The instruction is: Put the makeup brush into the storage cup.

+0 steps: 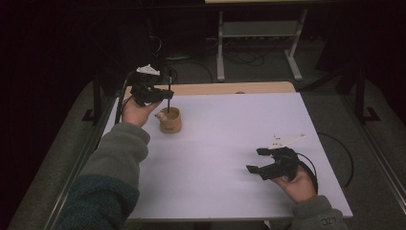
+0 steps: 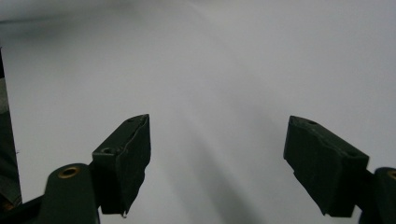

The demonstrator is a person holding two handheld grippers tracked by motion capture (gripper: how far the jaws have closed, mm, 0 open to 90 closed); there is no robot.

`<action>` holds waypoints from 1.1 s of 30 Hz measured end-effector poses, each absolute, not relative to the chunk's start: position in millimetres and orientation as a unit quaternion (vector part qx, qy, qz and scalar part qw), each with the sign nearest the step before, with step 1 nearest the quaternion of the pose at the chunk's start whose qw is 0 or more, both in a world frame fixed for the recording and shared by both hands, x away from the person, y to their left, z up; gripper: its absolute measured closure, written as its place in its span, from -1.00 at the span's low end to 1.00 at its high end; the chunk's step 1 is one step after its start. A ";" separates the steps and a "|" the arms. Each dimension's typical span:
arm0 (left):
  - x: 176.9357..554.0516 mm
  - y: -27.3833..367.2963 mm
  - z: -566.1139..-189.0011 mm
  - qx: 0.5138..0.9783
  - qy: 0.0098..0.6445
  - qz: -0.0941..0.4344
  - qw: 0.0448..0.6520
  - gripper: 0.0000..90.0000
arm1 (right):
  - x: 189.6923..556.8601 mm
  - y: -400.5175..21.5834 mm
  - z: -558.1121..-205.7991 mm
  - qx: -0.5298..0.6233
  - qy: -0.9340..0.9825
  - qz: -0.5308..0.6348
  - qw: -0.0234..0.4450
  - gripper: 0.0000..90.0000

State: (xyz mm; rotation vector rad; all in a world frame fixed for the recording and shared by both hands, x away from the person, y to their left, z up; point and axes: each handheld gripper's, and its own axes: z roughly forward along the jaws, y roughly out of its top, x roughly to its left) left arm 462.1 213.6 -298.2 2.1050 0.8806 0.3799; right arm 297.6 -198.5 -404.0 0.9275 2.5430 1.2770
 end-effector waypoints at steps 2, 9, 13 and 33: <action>464.7 213.2 -301.5 0.831 0.353 0.150 0.402 0.88 | 297.4 -198.7 -404.1 0.312 0.846 0.426 0.074 -0.51; 473.2 214.7 -311.0 0.828 0.370 0.154 0.391 0.88 | 297.1 -199.4 -404.0 0.313 0.845 0.426 0.074 -0.53; 475.4 214.4 -314.3 0.824 0.377 0.155 0.393 0.88 | 296.7 -199.3 -403.9 0.313 0.845 0.427 0.073 -0.53; 479.2 211.1 -334.5 0.826 0.388 0.150 0.380 0.87 | 296.0 -200.7 -403.0 0.308 0.844 0.432 0.079 -0.52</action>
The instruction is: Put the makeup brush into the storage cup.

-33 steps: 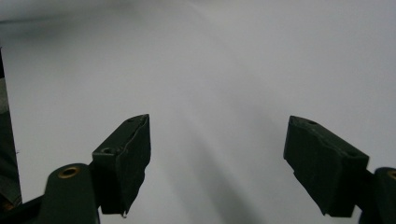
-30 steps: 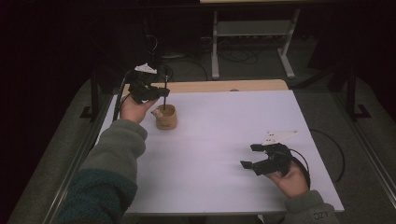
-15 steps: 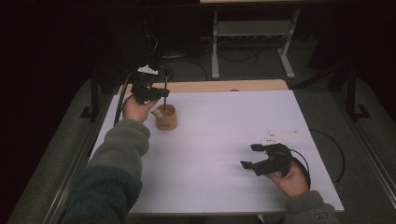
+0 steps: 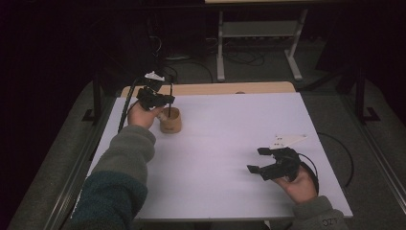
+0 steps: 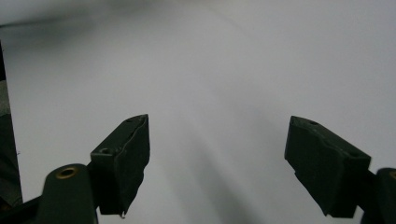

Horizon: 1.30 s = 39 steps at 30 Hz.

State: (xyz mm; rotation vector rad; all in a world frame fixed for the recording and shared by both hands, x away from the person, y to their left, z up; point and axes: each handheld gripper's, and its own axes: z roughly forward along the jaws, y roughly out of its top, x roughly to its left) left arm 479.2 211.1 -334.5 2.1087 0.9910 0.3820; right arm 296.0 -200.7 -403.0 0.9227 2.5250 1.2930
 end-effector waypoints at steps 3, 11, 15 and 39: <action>479.3 211.9 -337.8 0.824 0.392 0.147 0.381 0.87 | 296.1 -200.6 -403.0 0.308 0.844 0.432 0.079 -0.52; 480.2 212.1 -345.4 0.828 0.393 0.145 0.372 0.87 | 295.7 -200.5 -402.4 0.310 0.843 0.432 0.079 -0.52; 479.5 209.6 -347.4 0.834 0.388 0.154 0.362 0.87 | 295.9 -201.1 -402.6 0.310 0.843 0.432 0.081 -0.52; 475.6 216.3 -354.0 0.835 0.390 0.145 0.362 0.89 | 295.9 -201.5 -402.4 0.310 0.844 0.430 0.083 -0.52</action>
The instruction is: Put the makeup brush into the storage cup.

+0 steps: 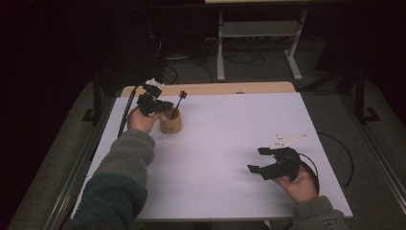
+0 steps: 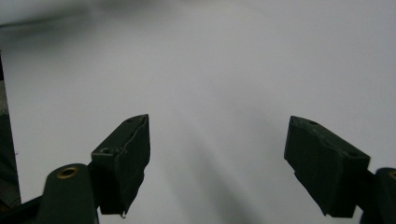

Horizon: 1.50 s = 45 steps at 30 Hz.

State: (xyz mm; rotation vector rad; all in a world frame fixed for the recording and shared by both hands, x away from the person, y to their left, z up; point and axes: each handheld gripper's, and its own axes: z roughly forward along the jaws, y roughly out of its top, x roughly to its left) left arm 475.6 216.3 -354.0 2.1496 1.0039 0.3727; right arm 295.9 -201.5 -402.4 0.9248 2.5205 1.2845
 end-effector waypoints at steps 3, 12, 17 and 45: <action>472.1 216.7 -355.1 0.837 0.388 0.141 0.360 0.86 | 296.3 -200.4 -403.2 0.310 0.845 0.428 0.081 -0.52; 461.9 223.1 -348.4 0.833 0.383 0.146 0.372 0.82 | 296.2 -200.6 -404.2 0.311 0.846 0.427 0.081 -0.52; 455.8 224.7 -342.0 0.834 0.375 0.147 0.378 0.80 | 296.2 -199.9 -405.2 0.313 0.846 0.425 0.082 -0.52; 403.4 233.6 -340.4 0.842 0.337 0.144 0.397 0.65 | 297.7 -200.9 -407.2 0.326 0.841 0.421 0.096 -0.53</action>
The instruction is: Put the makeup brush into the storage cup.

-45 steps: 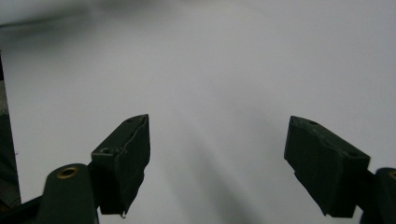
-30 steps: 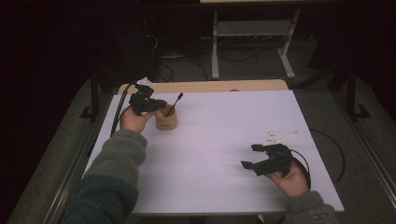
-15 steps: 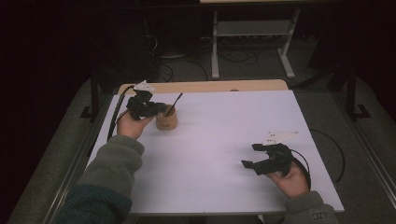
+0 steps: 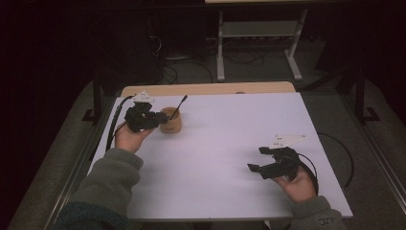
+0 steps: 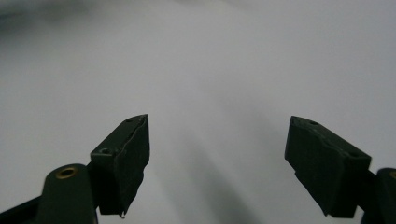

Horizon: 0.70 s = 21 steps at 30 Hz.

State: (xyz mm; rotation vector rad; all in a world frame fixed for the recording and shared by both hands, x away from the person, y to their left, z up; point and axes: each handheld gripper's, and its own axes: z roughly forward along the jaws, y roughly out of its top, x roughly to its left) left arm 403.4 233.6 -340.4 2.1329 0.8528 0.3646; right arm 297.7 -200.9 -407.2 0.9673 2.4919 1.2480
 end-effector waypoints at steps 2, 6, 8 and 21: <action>400.4 234.7 -341.0 0.842 0.336 0.146 0.396 0.63 | 297.8 -200.9 -407.3 0.326 0.841 0.420 0.098 -0.53; 396.3 236.0 -342.4 0.841 0.337 0.144 0.397 0.59 | 298.1 -201.5 -407.4 0.326 0.841 0.420 0.101 -0.53; 394.0 236.8 -343.3 0.843 0.335 0.144 0.396 0.58 | 298.1 -201.7 -407.5 0.327 0.841 0.420 0.102 -0.53; 375.1 237.2 -351.0 0.840 0.332 0.140 0.406 0.32 | 296.1 -201.2 -407.0 0.328 0.839 0.420 0.111 -0.53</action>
